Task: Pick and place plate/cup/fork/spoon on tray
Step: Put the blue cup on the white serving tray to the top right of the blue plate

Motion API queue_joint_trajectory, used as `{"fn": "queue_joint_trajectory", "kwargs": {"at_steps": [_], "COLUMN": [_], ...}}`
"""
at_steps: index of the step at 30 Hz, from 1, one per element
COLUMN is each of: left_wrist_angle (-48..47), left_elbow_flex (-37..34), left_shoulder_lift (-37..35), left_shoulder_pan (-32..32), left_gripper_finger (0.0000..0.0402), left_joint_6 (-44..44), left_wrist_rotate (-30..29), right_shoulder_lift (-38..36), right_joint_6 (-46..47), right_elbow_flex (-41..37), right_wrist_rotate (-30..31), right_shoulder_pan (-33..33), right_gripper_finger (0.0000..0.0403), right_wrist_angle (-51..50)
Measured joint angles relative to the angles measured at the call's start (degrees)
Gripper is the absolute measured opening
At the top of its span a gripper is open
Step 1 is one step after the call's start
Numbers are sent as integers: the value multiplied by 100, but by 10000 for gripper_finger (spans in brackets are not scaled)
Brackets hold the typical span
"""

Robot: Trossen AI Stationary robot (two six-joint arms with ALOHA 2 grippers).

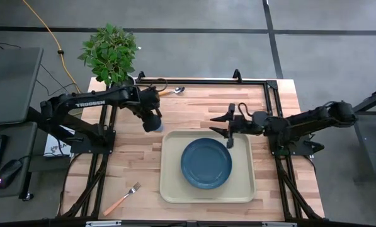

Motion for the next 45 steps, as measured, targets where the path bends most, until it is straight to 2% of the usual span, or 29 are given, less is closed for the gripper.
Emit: {"fn": "queue_joint_trajectory", "kwargs": {"at_steps": [3,8,16,25,32,38,45], "left_wrist_angle": [303,1532,3919,4056,4572,4706,4704], "left_elbow_flex": [189,190,298,1972,3014,3392,3379], "left_shoulder_lift": [-51,3,1017,2954,4100,4674,4775], "left_shoulder_pan": [-389,-1049,-1808,-1733,-1648,-1640,-1640], "left_gripper_finger": [0,0,0,0,0,0,0], "left_joint_6": [-118,-236,74,821,1125,1130,1130], "left_wrist_rotate": [-85,-170,-149,-155,-130,-95,-85], "right_shoulder_lift": [-503,-1211,-1721,-1741,-1741,-1741,-1741], "right_joint_6": [-253,-557,-1076,-1301,-1278,-1208,-1206], "right_elbow_flex": [0,0,0,0,0,0,0], "right_wrist_rotate": [4,85,921,1258,1265,1267,1267], "right_shoulder_pan": [316,897,1711,2042,2070,2070,2070], "right_gripper_finger": [150,149,149,149,149,150,150], "right_wrist_angle": [-161,-562,-758,-760,-765,-806,-826]}}
